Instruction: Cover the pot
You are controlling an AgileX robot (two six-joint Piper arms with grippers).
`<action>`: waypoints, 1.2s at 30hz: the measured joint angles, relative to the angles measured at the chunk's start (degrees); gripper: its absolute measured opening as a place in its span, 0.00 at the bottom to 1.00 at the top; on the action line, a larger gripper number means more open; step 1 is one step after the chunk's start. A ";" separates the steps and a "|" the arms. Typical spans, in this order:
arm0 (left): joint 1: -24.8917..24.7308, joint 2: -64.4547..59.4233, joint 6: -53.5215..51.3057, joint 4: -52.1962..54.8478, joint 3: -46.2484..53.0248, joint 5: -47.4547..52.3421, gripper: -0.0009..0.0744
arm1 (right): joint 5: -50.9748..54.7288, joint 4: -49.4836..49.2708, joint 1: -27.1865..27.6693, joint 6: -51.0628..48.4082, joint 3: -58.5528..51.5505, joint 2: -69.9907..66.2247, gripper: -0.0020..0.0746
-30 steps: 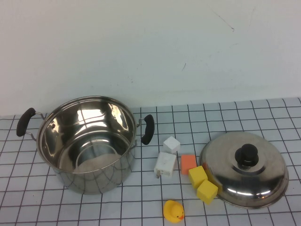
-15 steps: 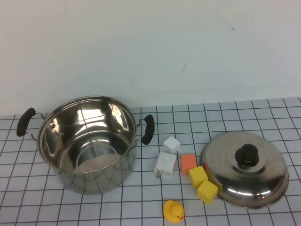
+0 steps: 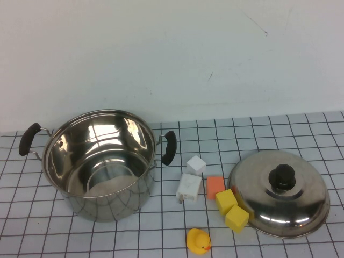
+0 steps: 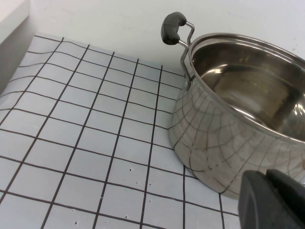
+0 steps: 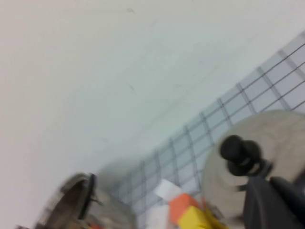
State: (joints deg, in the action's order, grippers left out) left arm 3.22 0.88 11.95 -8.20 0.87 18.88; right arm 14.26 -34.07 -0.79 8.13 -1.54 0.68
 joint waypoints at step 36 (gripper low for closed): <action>0.00 0.00 -0.21 0.00 0.00 0.00 0.01 | -38.11 33.40 -6.66 4.50 6.90 -34.37 0.05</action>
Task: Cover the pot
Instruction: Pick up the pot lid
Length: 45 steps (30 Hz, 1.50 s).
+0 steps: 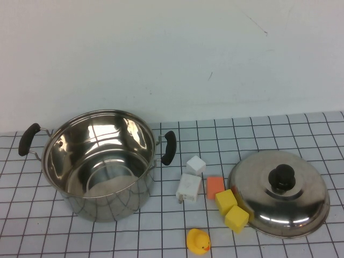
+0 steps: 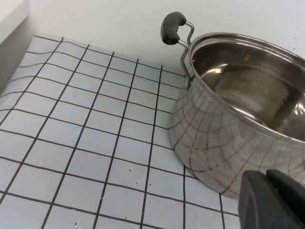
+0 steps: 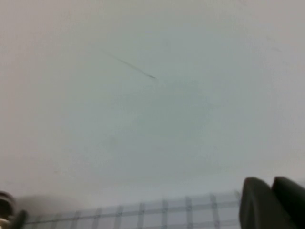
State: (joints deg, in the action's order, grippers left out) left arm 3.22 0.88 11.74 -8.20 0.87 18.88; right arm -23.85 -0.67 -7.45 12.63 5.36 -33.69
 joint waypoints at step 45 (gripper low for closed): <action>0.00 0.00 0.23 0.00 0.00 0.00 0.01 | -41.71 3.75 -8.49 -10.43 25.25 -87.69 0.52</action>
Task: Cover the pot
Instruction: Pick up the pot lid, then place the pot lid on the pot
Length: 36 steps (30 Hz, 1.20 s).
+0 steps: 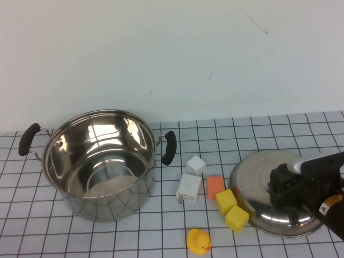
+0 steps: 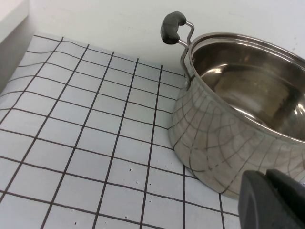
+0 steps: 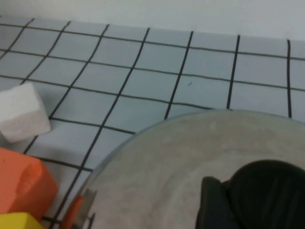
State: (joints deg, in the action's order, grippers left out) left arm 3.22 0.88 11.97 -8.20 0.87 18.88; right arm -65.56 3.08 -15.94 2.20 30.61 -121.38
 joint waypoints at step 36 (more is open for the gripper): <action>0.00 0.00 -0.23 0.00 0.00 0.00 0.01 | 41.11 36.87 -25.55 26.76 37.91 22.18 0.49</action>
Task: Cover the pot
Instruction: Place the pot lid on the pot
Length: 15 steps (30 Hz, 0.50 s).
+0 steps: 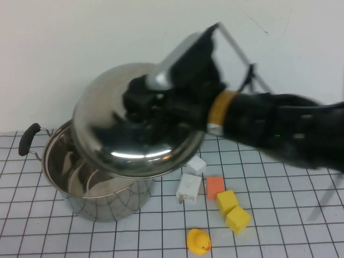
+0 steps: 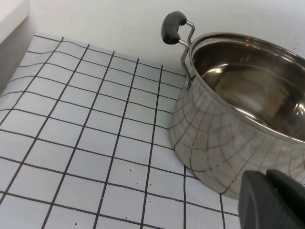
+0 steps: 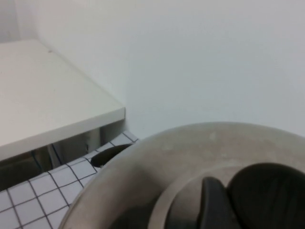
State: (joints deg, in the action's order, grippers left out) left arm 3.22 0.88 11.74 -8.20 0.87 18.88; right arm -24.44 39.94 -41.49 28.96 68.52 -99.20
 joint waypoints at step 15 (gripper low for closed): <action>0.00 0.00 0.00 0.00 0.00 0.00 0.01 | 16.09 -46.04 -10.81 -48.36 29.11 -24.90 0.49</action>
State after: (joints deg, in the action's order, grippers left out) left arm 3.22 0.88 11.74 -8.20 0.87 18.88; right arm -8.36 -6.09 -52.30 -19.40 97.63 -124.10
